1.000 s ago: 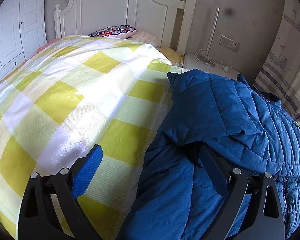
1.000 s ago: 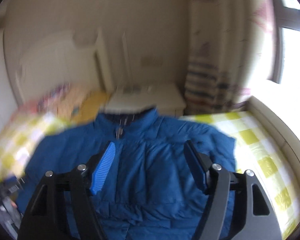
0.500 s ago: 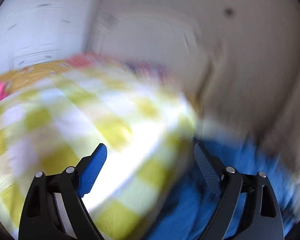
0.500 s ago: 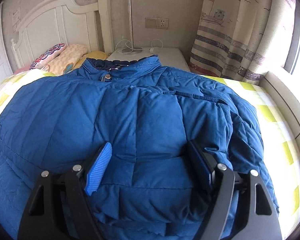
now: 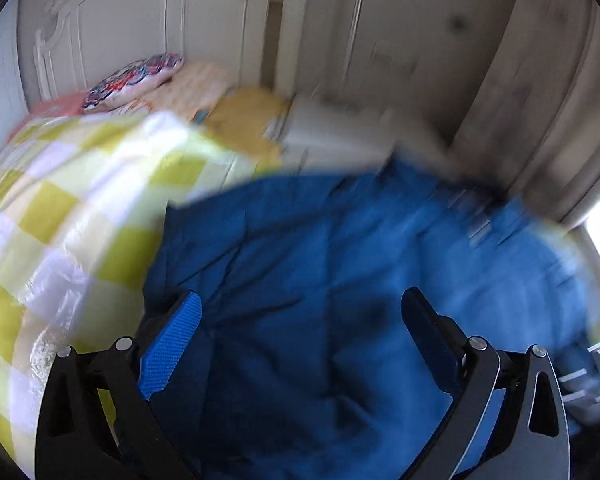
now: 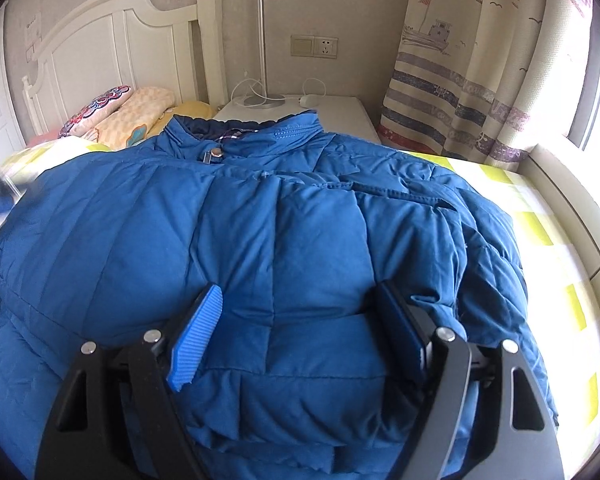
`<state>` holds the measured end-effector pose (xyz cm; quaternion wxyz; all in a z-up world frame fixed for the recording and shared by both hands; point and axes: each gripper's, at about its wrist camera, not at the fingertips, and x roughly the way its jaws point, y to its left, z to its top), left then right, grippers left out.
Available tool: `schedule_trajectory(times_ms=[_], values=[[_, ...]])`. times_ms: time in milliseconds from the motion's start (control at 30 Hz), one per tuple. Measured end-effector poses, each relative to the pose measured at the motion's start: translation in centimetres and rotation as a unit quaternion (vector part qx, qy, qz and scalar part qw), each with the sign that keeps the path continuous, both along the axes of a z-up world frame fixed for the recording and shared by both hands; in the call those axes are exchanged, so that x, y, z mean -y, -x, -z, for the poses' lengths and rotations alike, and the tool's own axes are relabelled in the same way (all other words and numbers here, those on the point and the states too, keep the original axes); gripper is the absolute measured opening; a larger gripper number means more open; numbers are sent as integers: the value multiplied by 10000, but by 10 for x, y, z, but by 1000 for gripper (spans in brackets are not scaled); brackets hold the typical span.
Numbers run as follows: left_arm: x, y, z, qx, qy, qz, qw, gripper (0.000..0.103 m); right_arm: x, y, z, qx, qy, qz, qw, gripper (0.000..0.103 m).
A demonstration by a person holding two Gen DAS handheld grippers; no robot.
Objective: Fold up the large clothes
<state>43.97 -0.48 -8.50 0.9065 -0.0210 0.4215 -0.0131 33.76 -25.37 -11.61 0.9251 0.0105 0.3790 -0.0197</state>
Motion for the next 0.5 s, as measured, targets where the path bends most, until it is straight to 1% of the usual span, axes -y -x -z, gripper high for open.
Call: schedule_trajectory(times_ms=[33,233,267,333,400,433,467,500], values=[[3,5,8,148,-183,108,9997,99,0,0,0,6,-13,-21,10000,79],[4,10,10,144,-365,89,9992,99,3,2,-1,111,-160,-48,9998,79],[5,11,10,137,-383,81,9991,99,6,6,-3,225,-248,-43,9994,77],[7,10,11,134,-412,75,9990,99,15,21,-15,713,-314,277,9966,76],[7,10,11,138,-416,69,9990,99,19,40,-35,1344,-372,591,9885,76],[7,9,10,135,-405,71,9991,99,14,43,-48,1554,-311,513,9860,76],[6,8,9,133,-404,70,9991,99,8,42,-55,1616,-195,423,9858,76],[8,8,9,136,-416,69,9990,99,-4,35,-62,1574,52,259,9872,76]])
